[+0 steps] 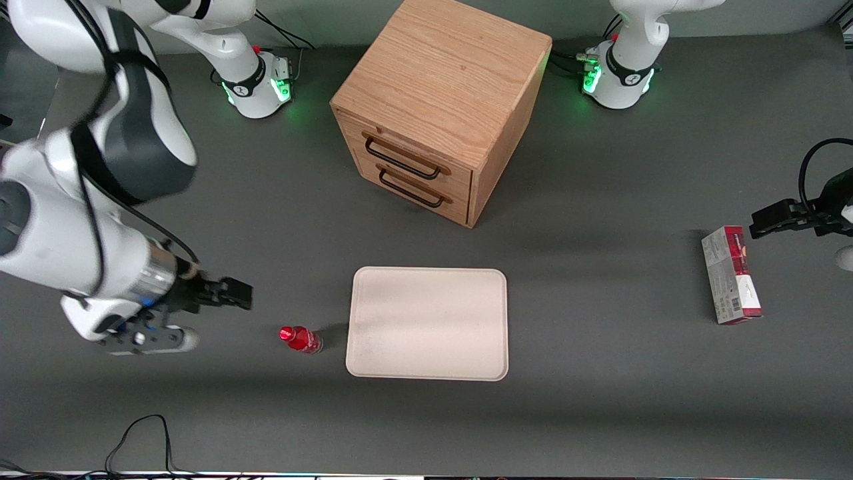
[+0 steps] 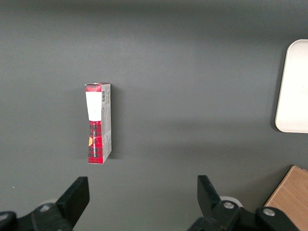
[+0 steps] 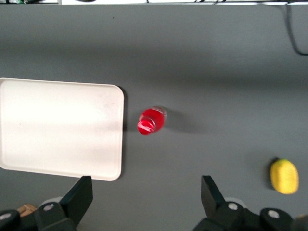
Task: Place coke bottle on tray
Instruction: 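Move the right gripper down toward the red Coca-Cola bottle beside the tray, then close the right gripper around the red bottle's cap end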
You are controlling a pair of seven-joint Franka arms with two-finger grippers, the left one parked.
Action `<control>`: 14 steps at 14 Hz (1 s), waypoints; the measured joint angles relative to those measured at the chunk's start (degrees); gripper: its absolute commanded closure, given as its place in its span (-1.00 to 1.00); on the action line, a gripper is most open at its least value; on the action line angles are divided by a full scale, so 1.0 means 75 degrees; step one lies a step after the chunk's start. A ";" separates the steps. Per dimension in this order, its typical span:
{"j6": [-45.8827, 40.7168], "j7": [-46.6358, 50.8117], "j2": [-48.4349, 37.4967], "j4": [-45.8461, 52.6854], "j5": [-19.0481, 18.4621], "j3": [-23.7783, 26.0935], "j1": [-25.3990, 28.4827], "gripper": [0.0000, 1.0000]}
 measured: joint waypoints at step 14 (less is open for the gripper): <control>0.0597 0.0219 0.2347 0.0924 -0.1394 0.0929 -0.0042 -0.96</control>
